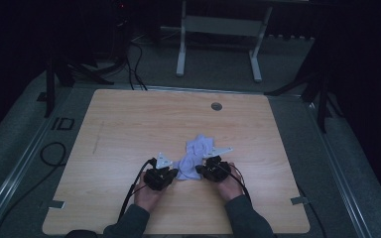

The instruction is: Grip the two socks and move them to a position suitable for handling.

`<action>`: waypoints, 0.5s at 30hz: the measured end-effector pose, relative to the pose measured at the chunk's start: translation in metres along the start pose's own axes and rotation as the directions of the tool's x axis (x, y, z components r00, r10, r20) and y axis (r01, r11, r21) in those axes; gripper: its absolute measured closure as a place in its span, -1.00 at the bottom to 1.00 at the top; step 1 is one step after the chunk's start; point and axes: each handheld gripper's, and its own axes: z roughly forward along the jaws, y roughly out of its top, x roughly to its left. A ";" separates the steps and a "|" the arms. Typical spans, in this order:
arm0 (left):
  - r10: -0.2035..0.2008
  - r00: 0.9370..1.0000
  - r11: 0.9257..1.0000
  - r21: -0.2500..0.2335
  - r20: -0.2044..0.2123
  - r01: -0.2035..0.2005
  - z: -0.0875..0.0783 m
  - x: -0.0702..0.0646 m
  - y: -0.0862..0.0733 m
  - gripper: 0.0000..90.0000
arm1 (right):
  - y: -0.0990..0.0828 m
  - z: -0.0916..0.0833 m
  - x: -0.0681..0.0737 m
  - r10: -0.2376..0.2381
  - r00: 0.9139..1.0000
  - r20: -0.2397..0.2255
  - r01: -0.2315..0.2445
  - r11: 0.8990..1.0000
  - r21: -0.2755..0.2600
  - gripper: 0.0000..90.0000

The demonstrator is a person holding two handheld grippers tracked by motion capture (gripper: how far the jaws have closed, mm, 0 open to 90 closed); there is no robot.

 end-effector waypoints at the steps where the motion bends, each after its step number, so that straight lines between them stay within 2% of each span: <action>1: 0.000 1.000 1.000 0.000 0.000 0.000 0.000 0.000 0.000 0.99 | 0.000 0.000 0.000 0.000 1.000 0.000 0.000 1.000 0.000 0.97; 5: 0.019 1.000 1.000 0.002 -0.006 -0.019 0.003 -0.001 -0.001 0.99 | 0.000 0.000 0.000 -0.009 1.000 0.002 0.009 1.000 0.000 0.98; 8: 0.039 0.999 0.999 0.011 -0.030 -0.038 0.003 -0.005 0.000 1.00 | 0.001 0.000 0.000 -0.012 1.000 0.000 0.012 1.000 0.003 0.98; 15: 0.039 0.999 0.999 0.012 -0.030 -0.039 0.002 -0.005 -0.001 1.00 | 0.008 -0.004 0.005 -0.024 0.999 0.036 0.023 1.000 0.020 0.95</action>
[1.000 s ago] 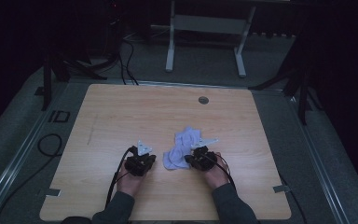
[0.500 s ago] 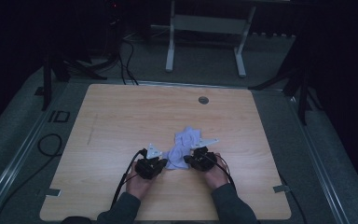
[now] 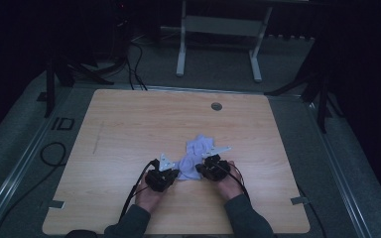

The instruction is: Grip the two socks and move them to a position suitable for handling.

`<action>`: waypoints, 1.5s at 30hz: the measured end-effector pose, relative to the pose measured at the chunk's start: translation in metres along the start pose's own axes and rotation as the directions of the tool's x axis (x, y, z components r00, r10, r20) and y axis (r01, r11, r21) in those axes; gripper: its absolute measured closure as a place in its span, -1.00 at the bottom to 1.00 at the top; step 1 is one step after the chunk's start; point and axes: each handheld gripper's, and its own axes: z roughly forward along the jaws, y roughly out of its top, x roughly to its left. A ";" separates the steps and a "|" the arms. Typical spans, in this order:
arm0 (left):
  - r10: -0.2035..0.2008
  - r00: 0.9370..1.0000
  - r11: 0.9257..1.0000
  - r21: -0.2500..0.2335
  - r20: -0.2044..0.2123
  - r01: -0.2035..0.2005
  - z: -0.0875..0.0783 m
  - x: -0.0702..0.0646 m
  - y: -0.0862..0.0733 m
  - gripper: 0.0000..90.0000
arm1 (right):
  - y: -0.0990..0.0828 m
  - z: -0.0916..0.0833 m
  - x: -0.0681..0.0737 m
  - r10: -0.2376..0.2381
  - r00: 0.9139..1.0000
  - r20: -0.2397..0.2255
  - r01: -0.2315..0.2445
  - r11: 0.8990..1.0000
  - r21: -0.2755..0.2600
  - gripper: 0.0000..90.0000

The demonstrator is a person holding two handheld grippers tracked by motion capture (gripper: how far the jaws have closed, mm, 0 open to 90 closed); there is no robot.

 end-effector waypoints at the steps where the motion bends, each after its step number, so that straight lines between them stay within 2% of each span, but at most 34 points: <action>1: -0.001 1.000 1.000 -0.001 -0.001 0.001 0.000 0.000 0.000 1.00 | 0.006 -0.001 0.002 -0.007 1.000 0.006 0.007 1.000 -0.011 0.89; 4: -0.003 1.000 1.000 -0.004 -0.004 0.003 0.000 0.000 0.000 1.00 | 0.012 -0.001 0.004 -0.011 1.000 0.008 0.011 1.000 -0.008 0.85; 7: -0.008 1.000 1.000 -0.007 0.000 0.008 0.000 -0.001 -0.001 1.00 | 0.027 0.007 0.009 -0.037 0.999 0.010 0.037 0.999 0.008 0.73; 10: -0.007 1.000 1.000 -0.006 0.002 0.007 -0.001 -0.001 -0.001 1.00 | 0.035 0.011 0.011 -0.030 1.000 0.008 0.030 1.000 0.002 0.65; 11: -0.002 1.000 1.000 -0.007 -0.002 0.002 -0.001 -0.001 -0.002 1.00 | 0.042 0.014 0.013 -0.007 1.000 -0.004 0.007 1.000 -0.003 0.62; 14: 0.000 1.000 1.000 -0.005 -0.003 0.000 -0.001 -0.002 -0.002 1.00 | 0.051 0.021 0.017 -0.007 1.000 -0.027 0.007 1.000 0.003 0.58; 18: 0.004 1.000 1.000 0.002 -0.003 -0.004 -0.002 -0.002 -0.002 1.00 | 0.055 0.030 0.020 -0.007 0.999 -0.039 0.008 1.000 0.022 0.47; 21: 0.004 1.000 1.000 0.001 -0.005 -0.004 -0.002 -0.003 -0.002 1.00 | 0.055 0.042 0.021 0.010 0.999 -0.052 -0.007 0.998 0.064 0.36; 24: 0.002 1.000 1.000 0.001 -0.005 -0.002 -0.002 -0.003 -0.002 1.00 | 0.054 0.046 0.022 0.006 0.999 -0.046 -0.002 0.997 0.076 0.43; 25: -0.002 1.000 1.000 0.001 -0.005 0.002 -0.002 -0.002 -0.002 1.00 | 0.054 0.045 0.022 -0.007 0.999 -0.034 0.010 0.996 0.087 0.66; 26: -0.002 1.000 1.000 0.001 -0.005 0.002 -0.002 -0.002 -0.002 1.00 | 0.054 0.045 0.022 -0.007 0.999 -0.034 0.010 0.996 0.087 0.66; 27: -0.003 1.000 1.000 0.001 -0.005 0.003 -0.002 -0.002 -0.002 1.00 | 0.055 0.044 0.022 -0.022 0.999 -0.029 0.024 0.995 0.096 0.88; 29: -0.005 1.000 1.000 0.001 -0.005 0.005 -0.002 -0.003 -0.002 1.00 | 0.055 0.043 0.022 -0.023 0.999 -0.023 0.025 0.995 0.092 0.93; 32: -0.006 1.000 1.000 0.000 -0.005 0.006 -0.002 -0.003 -0.002 1.00 | 0.054 0.040 0.022 -0.027 0.999 -0.021 0.028 0.996 0.082 0.93; 35: -0.012 1.000 1.000 -0.003 -0.004 0.012 -0.002 -0.003 -0.002 1.00 | 0.053 0.027 0.023 -0.034 0.999 -0.025 0.035 0.998 0.048 0.93; 38: -0.018 1.000 1.000 -0.005 -0.005 0.018 -0.002 -0.003 -0.002 1.00 | 0.052 0.020 0.022 -0.024 0.999 -0.030 0.025 0.999 0.036 0.93; 41: -0.017 1.000 1.000 -0.005 -0.006 0.017 -0.002 -0.003 -0.002 1.00 | 0.045 0.005 0.017 -0.021 1.000 -0.021 0.021 1.000 0.018 0.93; 42: -0.017 1.000 1.000 -0.005 -0.006 0.017 -0.002 -0.003 -0.002 1.00 | 0.045 0.005 0.017 -0.021 1.000 -0.021 0.021 1.000 0.018 0.93; 45: -0.021 1.000 1.000 -0.006 -0.005 0.021 -0.002 -0.003 -0.003 1.00 | 0.033 -0.007 0.007 0.006 1.000 -0.007 -0.006 1.000 -0.003 0.93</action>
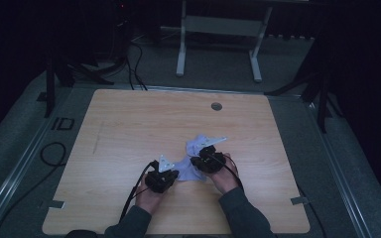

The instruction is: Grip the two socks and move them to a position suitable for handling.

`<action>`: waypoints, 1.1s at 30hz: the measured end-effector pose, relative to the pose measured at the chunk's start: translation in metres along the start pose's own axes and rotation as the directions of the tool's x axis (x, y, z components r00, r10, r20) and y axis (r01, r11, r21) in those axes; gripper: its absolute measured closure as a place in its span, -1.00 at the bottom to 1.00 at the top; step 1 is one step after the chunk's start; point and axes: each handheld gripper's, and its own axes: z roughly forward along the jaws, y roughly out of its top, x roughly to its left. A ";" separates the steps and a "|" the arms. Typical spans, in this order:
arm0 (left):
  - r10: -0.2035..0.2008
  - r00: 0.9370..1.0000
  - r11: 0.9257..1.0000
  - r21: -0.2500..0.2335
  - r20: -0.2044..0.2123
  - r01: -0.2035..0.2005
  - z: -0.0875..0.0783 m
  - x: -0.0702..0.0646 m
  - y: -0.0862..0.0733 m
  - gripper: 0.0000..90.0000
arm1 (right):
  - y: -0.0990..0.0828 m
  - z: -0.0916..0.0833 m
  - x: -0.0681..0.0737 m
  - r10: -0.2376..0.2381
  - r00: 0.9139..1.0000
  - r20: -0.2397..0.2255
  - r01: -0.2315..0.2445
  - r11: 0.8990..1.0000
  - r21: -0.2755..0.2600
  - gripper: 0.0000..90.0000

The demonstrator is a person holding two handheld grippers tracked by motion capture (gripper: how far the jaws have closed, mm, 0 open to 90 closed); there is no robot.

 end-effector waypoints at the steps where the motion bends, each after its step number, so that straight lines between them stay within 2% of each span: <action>1: 0.000 1.000 1.000 0.000 0.000 0.000 0.000 0.000 0.000 1.00 | 0.000 0.000 0.000 0.000 1.000 0.000 0.000 1.000 0.000 0.93; 2: -0.003 1.000 1.000 -0.003 0.000 0.003 0.000 0.000 0.000 1.00 | -0.007 -0.004 -0.005 0.019 1.000 0.007 -0.019 1.000 -0.006 0.93; 6: -0.006 1.000 1.000 -0.002 0.003 0.006 0.000 0.001 0.000 1.00 | -0.018 -0.010 -0.013 0.040 0.999 0.023 -0.040 0.999 -0.005 0.93; 13: -0.007 1.000 1.000 -0.001 0.003 0.007 0.000 0.001 0.000 1.00 | -0.028 -0.019 -0.021 0.064 0.997 0.039 -0.064 0.998 -0.020 0.93; 14: -0.011 1.000 1.000 -0.001 0.004 0.011 0.000 0.001 -0.001 0.99 | -0.033 -0.023 -0.025 0.086 0.995 0.041 -0.085 0.996 -0.027 0.93; 22: -0.018 1.000 1.000 -0.002 0.007 0.018 -0.001 0.001 -0.001 0.99 | -0.045 -0.028 -0.038 0.121 0.991 0.060 -0.120 0.992 -0.031 0.91; 24: -0.018 1.000 1.000 -0.001 0.010 0.018 -0.001 0.002 -0.001 0.99 | -0.047 -0.029 -0.040 0.115 0.988 0.099 -0.113 0.993 -0.023 0.90; 27: -0.025 1.000 1.000 -0.001 0.013 0.025 -0.001 0.002 -0.001 0.99 | -0.050 -0.028 -0.041 0.099 0.986 0.133 -0.099 0.995 -0.005 0.86; 33: -0.026 1.000 1.000 -0.001 0.015 0.026 -0.001 0.002 -0.001 0.99 | -0.054 -0.024 -0.042 0.066 0.978 0.199 -0.072 0.997 0.025 0.65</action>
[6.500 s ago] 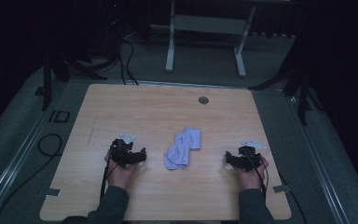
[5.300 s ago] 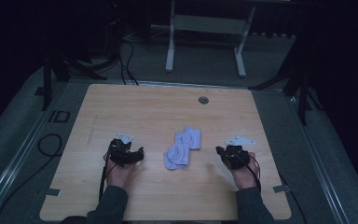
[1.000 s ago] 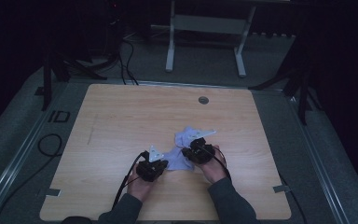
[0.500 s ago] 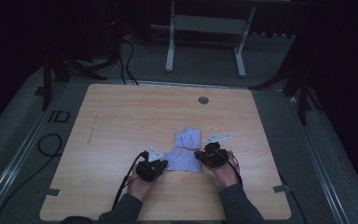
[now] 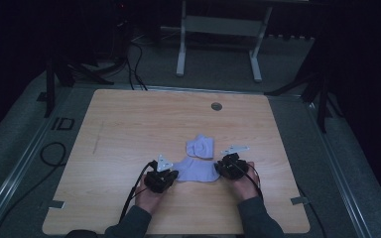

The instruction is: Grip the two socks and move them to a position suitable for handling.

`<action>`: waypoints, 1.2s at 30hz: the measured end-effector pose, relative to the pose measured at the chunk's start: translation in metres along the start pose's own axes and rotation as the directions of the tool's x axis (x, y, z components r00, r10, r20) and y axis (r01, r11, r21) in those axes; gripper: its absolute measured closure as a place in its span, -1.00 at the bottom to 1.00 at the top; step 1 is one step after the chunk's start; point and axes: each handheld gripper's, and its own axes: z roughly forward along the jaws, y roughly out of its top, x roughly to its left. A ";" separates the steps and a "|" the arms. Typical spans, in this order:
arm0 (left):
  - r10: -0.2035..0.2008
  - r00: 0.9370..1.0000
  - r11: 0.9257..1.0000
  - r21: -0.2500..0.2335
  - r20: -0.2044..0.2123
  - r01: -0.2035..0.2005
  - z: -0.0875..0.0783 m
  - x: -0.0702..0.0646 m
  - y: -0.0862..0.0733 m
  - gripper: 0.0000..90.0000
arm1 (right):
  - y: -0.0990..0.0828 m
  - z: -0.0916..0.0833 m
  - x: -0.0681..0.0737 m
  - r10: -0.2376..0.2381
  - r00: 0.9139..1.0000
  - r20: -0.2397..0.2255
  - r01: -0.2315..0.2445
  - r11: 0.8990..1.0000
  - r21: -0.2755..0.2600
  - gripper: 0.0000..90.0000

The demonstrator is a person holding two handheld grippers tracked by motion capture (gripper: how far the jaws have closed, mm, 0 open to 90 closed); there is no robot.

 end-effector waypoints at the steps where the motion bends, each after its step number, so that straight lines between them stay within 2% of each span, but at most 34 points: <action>1: 0.001 1.000 1.000 0.001 0.000 -0.001 0.000 0.000 0.000 0.99 | 0.000 0.000 0.000 -0.006 1.000 0.009 0.006 1.000 0.002 0.62; 7: -0.003 1.000 1.000 0.005 0.005 0.003 -0.001 0.001 0.000 0.99 | -0.004 -0.001 -0.002 -0.025 0.999 0.047 0.024 0.999 0.022 0.52; 16: -0.013 1.000 1.000 0.013 0.007 0.012 -0.004 0.003 -0.002 0.99 | -0.011 -0.004 -0.009 -0.018 0.997 0.074 0.016 1.000 0.026 0.45; 21: -0.031 0.999 0.999 0.023 0.011 0.031 -0.009 0.006 -0.004 0.99 | -0.012 -0.005 -0.010 -0.019 0.997 0.071 0.017 1.000 0.026 0.43; 28: -0.022 1.000 0.999 0.050 0.004 0.022 -0.014 0.005 -0.005 0.99 | -0.012 -0.004 -0.009 -0.015 0.999 0.051 0.014 1.000 0.021 0.44; 36: -0.023 1.000 0.999 0.047 0.001 0.022 -0.014 0.004 -0.006 0.99 | -0.012 -0.004 -0.010 -0.009 0.999 0.042 0.008 1.000 0.019 0.42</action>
